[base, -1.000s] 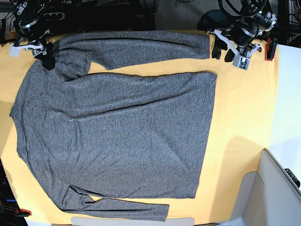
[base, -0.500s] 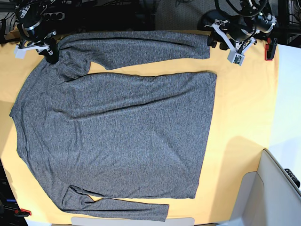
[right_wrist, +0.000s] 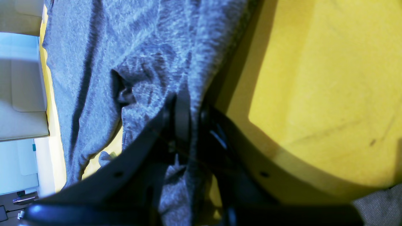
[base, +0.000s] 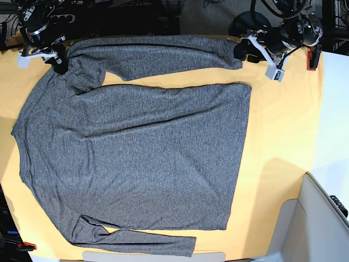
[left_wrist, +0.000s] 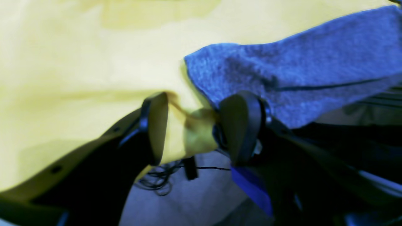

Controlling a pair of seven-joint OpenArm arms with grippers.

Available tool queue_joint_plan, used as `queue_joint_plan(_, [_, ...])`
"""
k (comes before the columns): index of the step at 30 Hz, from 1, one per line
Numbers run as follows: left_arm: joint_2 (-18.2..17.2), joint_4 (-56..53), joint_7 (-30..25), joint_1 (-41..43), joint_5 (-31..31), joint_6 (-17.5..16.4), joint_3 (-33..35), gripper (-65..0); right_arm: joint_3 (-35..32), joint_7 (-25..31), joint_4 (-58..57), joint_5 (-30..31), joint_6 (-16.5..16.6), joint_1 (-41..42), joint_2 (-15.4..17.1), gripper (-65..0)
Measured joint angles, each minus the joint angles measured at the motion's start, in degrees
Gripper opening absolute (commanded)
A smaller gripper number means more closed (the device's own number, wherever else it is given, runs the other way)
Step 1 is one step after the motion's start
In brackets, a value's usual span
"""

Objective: Fold the T-shirt properly
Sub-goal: 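Close both grippers on the shoulder edges of the grey shirt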

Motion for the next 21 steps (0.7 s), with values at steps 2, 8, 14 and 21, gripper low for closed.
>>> queue_joint_plan(2, [-0.15,-1.03,0.11,-0.35,-1.62,0.02,-0.07,-34.3,0.00,-0.02,0.00,0.00,0.00,0.00,0.00,-59.3])
queue_joint_plan(8, [-0.13,-1.16,0.11,-0.50,-1.79,0.00,-0.07,-34.3,0.00,0.00,0.00,0.00,0.00,0.00,0.00,-59.4])
queue_joint_plan(14, [-0.13,-1.16,0.63,-0.63,-2.01,0.00,-0.07,-34.2,0.00,-0.02,0.00,-0.02,0.00,0.00,0.02,-59.4])
queue_joint_plan(21, [-1.29,-1.66,2.54,-0.44,-7.10,0.04,0.13,-34.1,0.00,-0.02,0.00,0.00,0.02,0.00,0.00,-59.4])
